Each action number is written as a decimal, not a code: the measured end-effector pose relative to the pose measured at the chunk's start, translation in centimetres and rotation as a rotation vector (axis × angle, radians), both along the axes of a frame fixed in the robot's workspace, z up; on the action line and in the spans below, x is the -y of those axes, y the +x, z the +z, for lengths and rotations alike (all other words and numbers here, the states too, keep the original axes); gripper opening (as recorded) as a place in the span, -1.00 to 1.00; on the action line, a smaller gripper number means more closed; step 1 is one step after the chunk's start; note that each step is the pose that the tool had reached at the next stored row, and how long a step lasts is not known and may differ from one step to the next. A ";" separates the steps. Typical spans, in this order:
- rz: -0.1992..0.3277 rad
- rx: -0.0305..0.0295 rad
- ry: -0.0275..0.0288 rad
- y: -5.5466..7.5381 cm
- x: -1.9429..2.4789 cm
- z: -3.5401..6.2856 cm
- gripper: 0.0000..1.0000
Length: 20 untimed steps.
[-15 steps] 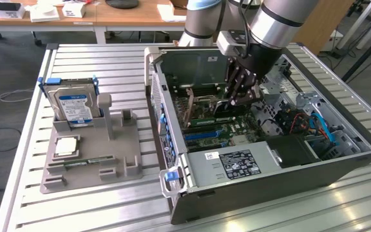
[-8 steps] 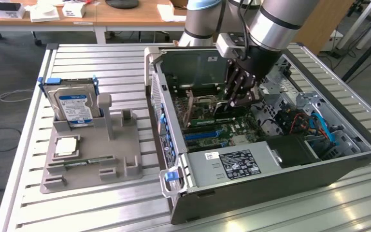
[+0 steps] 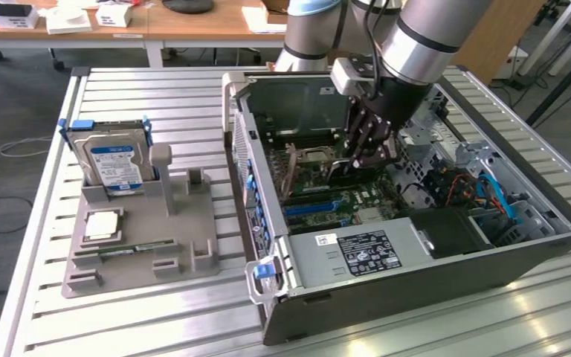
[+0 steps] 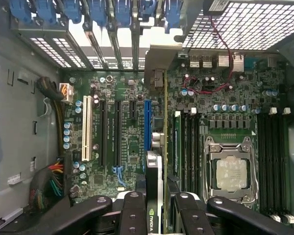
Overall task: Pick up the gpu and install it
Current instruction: 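Insert the gpu into the slot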
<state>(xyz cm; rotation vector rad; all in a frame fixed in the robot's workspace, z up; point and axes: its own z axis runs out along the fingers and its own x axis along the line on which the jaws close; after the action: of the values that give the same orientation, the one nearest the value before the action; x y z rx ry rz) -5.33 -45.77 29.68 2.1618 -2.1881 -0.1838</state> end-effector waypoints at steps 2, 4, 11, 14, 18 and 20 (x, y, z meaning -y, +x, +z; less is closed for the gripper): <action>0.000 0.0000 0.0000 0.0 0.00 -0.41 -0.46; 0.000 0.0001 0.0002 0.0 0.00 -0.66 -0.46; 0.000 0.0002 -0.0001 0.0 0.00 -1.19 -0.46; 0.000 0.0003 0.0000 0.0 0.00 -1.20 -0.46; 0.000 0.0004 0.0002 -0.4 -0.01 -1.22 -0.46; 0.000 0.0003 0.0001 -0.6 0.00 -1.22 -0.46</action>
<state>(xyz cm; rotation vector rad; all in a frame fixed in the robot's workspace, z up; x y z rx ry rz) -5.94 -45.77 28.46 2.1622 -2.1882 -0.1836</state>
